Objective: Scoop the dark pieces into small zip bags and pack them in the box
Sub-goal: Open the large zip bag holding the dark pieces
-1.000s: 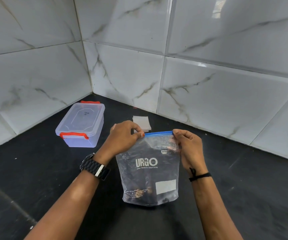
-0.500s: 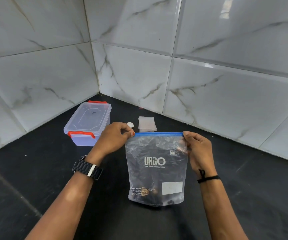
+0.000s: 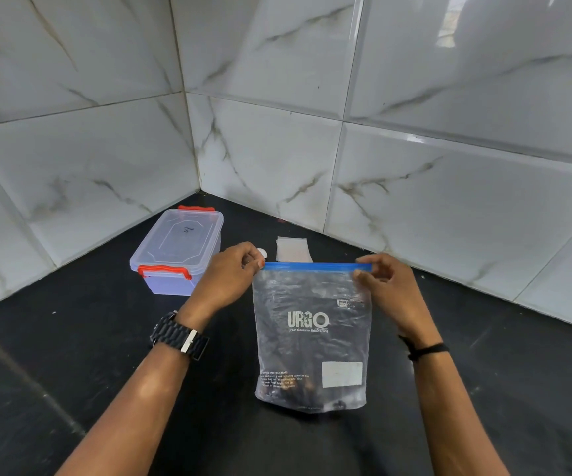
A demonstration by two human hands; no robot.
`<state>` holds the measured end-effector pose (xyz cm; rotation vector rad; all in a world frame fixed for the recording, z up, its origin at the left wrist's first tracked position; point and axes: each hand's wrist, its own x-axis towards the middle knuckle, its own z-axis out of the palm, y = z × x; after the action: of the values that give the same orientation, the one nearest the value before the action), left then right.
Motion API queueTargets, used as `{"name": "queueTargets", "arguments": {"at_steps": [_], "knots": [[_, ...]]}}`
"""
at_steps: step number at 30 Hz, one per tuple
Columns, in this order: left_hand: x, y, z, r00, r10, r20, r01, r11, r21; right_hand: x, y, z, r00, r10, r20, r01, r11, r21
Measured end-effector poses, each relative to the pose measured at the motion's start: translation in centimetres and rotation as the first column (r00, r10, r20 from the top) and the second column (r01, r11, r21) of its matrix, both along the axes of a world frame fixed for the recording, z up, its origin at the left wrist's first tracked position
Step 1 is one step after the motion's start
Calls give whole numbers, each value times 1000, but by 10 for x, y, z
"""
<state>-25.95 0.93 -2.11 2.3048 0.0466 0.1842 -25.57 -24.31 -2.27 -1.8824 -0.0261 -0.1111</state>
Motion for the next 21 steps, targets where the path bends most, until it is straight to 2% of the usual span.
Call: {"name": "queueTargets", "arguments": {"at_steps": [2, 4, 7, 8, 11, 14, 16, 19, 21], "knots": [[1, -1, 3, 999, -51, -3, 51, 999, 3, 6, -1, 13, 994, 41, 102, -11, 960, -279], [4, -3, 7, 997, -81, 19, 81, 997, 3, 12, -1, 27, 986, 150, 72, -107, 903, -417], [10, -6, 15, 993, -63, 101, 63, 998, -3, 15, 1, 46, 909, 368, -196, -416, 836, -357], [13, -7, 17, 990, -53, 128, 55, 998, -12, 14, 3, 50, 873, 423, -242, -484, 814, -321], [16, -13, 21, 982, -27, 189, 30, 999, -18, 9, 11, 57, 823, 526, -216, -566, 796, -217], [11, -23, 19, 968, 68, 240, -83, 995, 53, -3, 22, 59, 847, 508, -155, -526, 842, -117], [1, -32, 18, 952, 166, 257, -171, 985, -3, -9, 29, 57, 913, 403, -65, -408, 898, -162], [-18, -48, 24, 976, 159, 145, -114, 953, -281, -18, 41, 51, 949, 287, 127, -230, 912, -340], [-28, -57, 29, 997, 77, 30, -52, 862, -504, -27, 50, 48, 931, 319, 178, -233, 894, -382]]}}
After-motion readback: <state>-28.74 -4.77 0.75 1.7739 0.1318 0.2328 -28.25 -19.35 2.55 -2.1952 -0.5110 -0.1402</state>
